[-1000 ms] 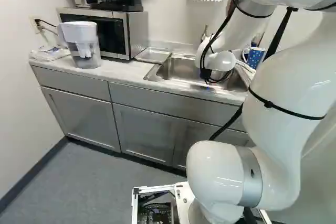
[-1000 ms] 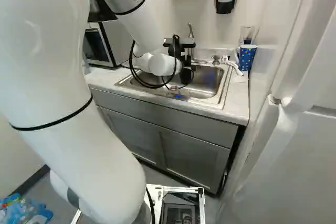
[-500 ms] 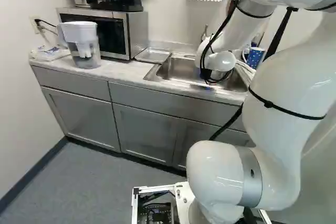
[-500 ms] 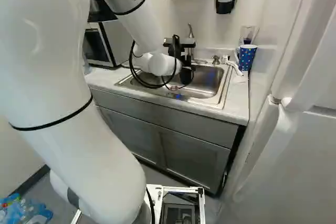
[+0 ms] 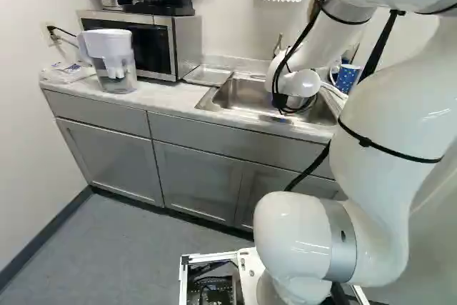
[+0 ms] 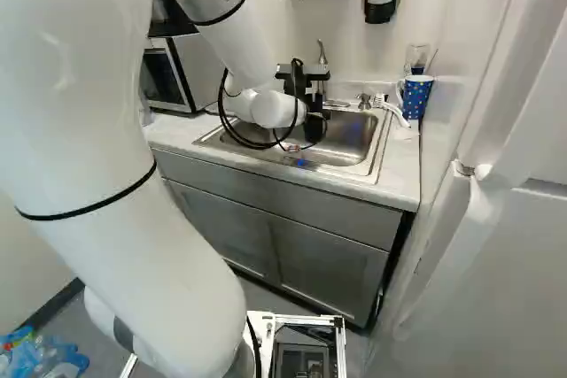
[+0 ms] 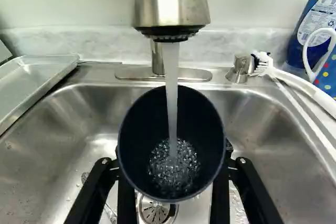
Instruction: Rinse the cup and place it in the tray
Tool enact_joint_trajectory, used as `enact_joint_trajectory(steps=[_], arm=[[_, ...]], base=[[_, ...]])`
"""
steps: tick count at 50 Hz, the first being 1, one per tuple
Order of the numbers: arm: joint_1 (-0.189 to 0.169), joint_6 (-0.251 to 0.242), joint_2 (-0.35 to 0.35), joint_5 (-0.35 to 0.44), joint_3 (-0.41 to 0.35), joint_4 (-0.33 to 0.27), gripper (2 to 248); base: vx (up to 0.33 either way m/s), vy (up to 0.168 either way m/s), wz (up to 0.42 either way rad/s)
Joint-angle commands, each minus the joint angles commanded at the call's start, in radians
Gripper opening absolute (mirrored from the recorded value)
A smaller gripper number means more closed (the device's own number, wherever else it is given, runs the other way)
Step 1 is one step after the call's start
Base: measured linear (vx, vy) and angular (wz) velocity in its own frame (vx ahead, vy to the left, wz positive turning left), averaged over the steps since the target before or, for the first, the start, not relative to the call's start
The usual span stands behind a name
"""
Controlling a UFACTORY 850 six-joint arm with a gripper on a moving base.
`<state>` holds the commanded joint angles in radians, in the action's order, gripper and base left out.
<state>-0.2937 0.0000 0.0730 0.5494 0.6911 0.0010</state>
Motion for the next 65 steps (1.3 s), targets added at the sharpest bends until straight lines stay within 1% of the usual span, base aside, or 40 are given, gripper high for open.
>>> enact_joint_trajectory(steps=[65], arm=[[0.000,0.000,0.000,0.000,0.000,0.000,125]], base=[[0.000,0.000,0.000]])
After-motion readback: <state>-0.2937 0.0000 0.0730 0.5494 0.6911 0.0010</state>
